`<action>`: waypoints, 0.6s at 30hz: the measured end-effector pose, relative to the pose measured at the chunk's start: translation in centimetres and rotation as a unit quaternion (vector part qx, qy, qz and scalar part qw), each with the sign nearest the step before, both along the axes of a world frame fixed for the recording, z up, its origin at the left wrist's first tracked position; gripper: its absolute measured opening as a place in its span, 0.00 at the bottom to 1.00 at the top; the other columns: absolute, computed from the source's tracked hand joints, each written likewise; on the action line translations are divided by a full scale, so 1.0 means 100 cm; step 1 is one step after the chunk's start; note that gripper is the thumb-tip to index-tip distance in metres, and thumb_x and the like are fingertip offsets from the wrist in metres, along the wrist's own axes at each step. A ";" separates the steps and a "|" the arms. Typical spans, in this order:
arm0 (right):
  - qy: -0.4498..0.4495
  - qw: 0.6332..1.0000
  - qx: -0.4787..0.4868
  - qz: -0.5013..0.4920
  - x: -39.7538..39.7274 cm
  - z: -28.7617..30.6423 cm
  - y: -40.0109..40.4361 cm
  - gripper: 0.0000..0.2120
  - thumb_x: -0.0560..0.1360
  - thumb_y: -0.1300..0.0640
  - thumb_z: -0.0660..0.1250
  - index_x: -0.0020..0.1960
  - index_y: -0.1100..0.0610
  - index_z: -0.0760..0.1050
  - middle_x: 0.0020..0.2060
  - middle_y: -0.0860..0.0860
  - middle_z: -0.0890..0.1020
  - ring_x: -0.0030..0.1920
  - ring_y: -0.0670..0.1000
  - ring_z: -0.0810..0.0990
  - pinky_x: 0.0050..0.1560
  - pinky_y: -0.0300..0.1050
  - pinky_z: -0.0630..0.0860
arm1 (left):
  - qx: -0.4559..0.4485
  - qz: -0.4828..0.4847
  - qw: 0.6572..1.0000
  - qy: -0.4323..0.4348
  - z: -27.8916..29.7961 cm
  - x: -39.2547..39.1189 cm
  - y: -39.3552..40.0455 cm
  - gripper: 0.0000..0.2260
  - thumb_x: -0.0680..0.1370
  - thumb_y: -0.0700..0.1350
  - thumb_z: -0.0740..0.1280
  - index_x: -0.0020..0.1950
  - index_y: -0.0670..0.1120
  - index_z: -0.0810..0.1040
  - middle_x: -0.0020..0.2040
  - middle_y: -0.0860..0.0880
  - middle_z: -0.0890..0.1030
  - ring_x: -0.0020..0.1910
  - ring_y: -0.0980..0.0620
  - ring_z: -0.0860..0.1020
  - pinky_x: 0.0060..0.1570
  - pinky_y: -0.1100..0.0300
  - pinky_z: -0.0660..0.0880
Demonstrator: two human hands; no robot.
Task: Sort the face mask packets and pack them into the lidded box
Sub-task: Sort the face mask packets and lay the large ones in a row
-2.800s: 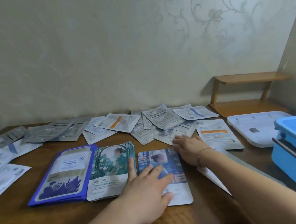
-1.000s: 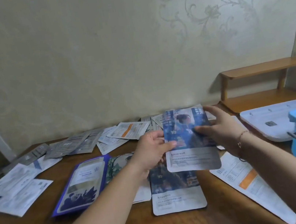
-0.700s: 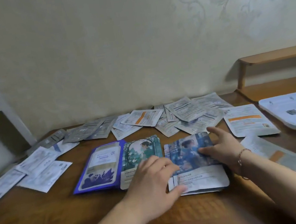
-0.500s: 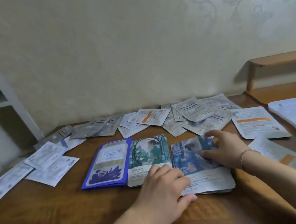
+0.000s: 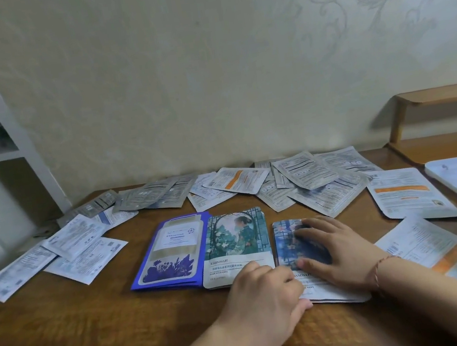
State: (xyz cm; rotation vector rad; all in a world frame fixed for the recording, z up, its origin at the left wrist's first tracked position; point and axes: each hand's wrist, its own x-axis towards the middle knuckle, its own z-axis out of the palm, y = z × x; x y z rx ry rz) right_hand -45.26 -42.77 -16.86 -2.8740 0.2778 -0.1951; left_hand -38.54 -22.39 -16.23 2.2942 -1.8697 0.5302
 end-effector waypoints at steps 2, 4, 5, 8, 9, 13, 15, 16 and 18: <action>-0.003 1.000 -0.005 -0.002 0.001 -0.003 0.002 0.49 0.62 0.19 0.37 0.74 0.43 0.62 0.75 0.43 0.61 0.76 0.47 0.54 0.76 0.48 0.52 | 0.006 0.000 1.000 -0.012 -0.003 -0.001 0.000 0.17 0.75 0.59 0.58 0.40 0.53 0.84 0.39 0.56 0.81 0.34 0.55 0.78 0.38 0.63 0.74; 0.004 1.000 -0.009 0.000 0.000 -0.004 0.005 0.49 0.62 0.20 0.36 0.75 0.43 0.60 0.76 0.43 0.58 0.77 0.48 0.50 0.77 0.51 0.51 | 0.004 -0.002 1.000 -0.029 -0.006 -0.003 -0.001 0.17 0.75 0.58 0.59 0.40 0.52 0.83 0.38 0.55 0.81 0.33 0.54 0.78 0.37 0.62 0.74; 0.006 1.000 -0.009 0.002 0.000 -0.006 0.005 0.49 0.62 0.20 0.36 0.75 0.43 0.59 0.76 0.43 0.57 0.77 0.47 0.49 0.77 0.52 0.50 | 0.004 -0.003 0.999 -0.036 -0.006 -0.003 -0.001 0.17 0.75 0.58 0.59 0.39 0.52 0.83 0.38 0.55 0.81 0.33 0.54 0.78 0.37 0.62 0.74; 0.003 1.000 -0.006 0.012 0.004 -0.005 -0.001 0.47 0.63 0.21 0.38 0.76 0.43 0.58 0.76 0.42 0.57 0.77 0.46 0.49 0.77 0.49 0.49 | 0.003 -0.007 0.997 -0.071 -0.003 0.000 -0.007 0.13 0.74 0.57 0.65 0.38 0.52 0.83 0.36 0.55 0.81 0.32 0.55 0.77 0.37 0.63 0.74; 0.006 1.000 -0.003 0.012 0.008 -0.004 -0.005 0.47 0.64 0.21 0.38 0.76 0.43 0.58 0.76 0.42 0.57 0.77 0.46 0.49 0.77 0.48 0.49 | 0.006 -0.003 0.996 -0.087 -0.001 0.001 -0.010 0.11 0.72 0.57 0.68 0.37 0.51 0.83 0.35 0.55 0.81 0.32 0.55 0.77 0.37 0.63 0.73; 0.010 1.000 -0.002 0.020 0.023 0.001 -0.016 0.54 0.59 0.18 0.33 0.76 0.44 0.58 0.76 0.43 0.57 0.77 0.45 0.48 0.77 0.45 0.48 | 0.014 0.033 0.992 -0.119 0.004 0.001 -0.024 0.07 0.66 0.52 0.76 0.35 0.50 0.84 0.37 0.53 0.81 0.39 0.51 0.75 0.40 0.59 0.74; 0.020 1.000 0.000 0.020 0.028 0.003 -0.018 0.56 0.57 0.17 0.31 0.76 0.43 0.57 0.76 0.42 0.57 0.77 0.45 0.48 0.76 0.45 0.47 | 0.026 0.055 0.991 -0.119 0.008 0.002 -0.025 0.06 0.66 0.52 0.76 0.36 0.50 0.85 0.39 0.53 0.81 0.41 0.50 0.76 0.41 0.59 0.75; 0.022 1.000 -0.005 0.021 0.029 0.003 -0.019 0.55 0.57 0.17 0.31 0.76 0.43 0.57 0.76 0.40 0.56 0.77 0.45 0.48 0.76 0.44 0.47 | 0.033 0.060 0.990 -0.120 0.009 0.003 -0.026 0.06 0.67 0.52 0.76 0.37 0.51 0.85 0.40 0.53 0.82 0.42 0.50 0.76 0.41 0.59 0.75; 0.013 0.999 -0.014 0.027 0.033 0.000 -0.020 0.51 0.59 0.17 0.33 0.75 0.40 0.57 0.73 0.36 0.57 0.76 0.43 0.49 0.75 0.43 0.47 | 0.057 0.062 0.989 -0.123 0.011 0.002 -0.026 0.06 0.69 0.54 0.74 0.41 0.53 0.86 0.42 0.54 0.82 0.44 0.51 0.76 0.43 0.59 0.73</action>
